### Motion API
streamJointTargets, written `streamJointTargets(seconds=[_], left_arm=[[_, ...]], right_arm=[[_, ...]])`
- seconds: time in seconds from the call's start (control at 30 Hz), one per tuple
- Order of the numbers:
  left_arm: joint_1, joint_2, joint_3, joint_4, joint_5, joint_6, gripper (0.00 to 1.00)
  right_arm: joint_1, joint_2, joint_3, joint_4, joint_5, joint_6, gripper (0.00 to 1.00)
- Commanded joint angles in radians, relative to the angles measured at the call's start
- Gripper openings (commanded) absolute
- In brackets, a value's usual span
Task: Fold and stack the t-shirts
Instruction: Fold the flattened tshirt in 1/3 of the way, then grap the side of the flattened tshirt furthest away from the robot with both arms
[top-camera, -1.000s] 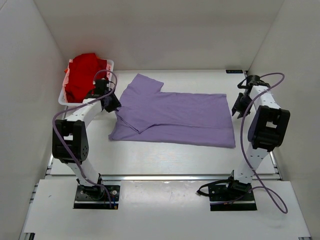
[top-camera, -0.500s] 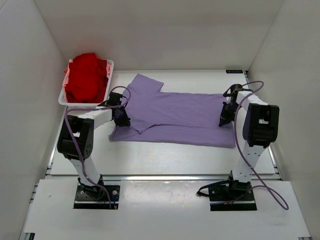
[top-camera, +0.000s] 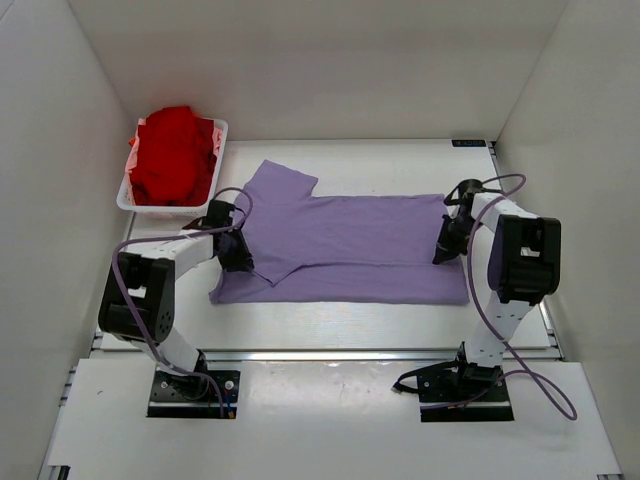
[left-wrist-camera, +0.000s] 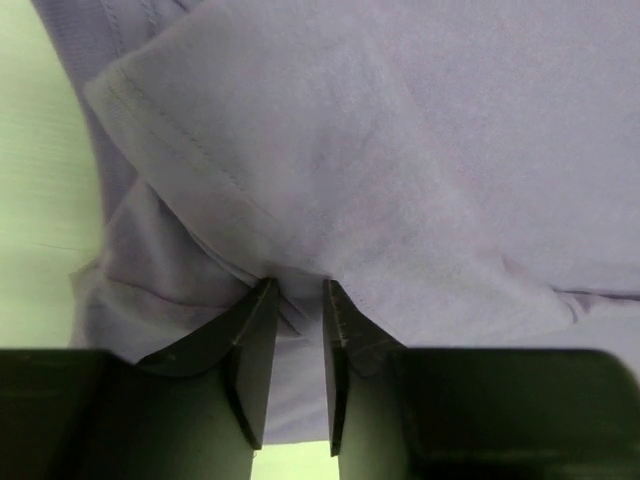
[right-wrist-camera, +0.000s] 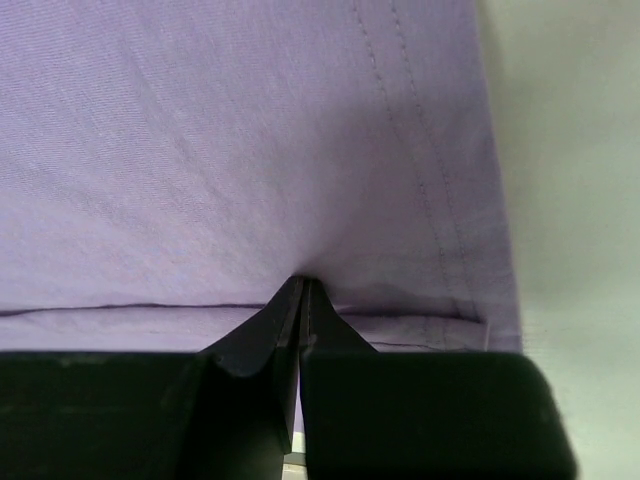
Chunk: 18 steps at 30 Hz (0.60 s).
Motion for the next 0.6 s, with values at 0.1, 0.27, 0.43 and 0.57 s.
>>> streamJointTargets(seconds=[0.1,0.27,0.43,0.57], left_arm=[[0.035,0.068,0.253,-0.096,0.014,0.092,0.45],[0.015,0.155,0.500,-0.055,0.027,0.107,0.53],[0.028,0.403,0.796,-0.105,0.028,0.129,0.53],[0.031,0.581,1.057,-0.160,-0.015,0.136,0.56]], right_arm=[[0.033,0.026,0.081,-0.049,0.026,-0.023,0.04],[0.051,-0.014,0.216,-0.021,0.005,-0.031,0.30],[0.036,-0.011,0.345,0.026,-0.075,-0.026,0.32],[0.028,0.011,0.401,0.065,-0.085,-0.022,0.36]])
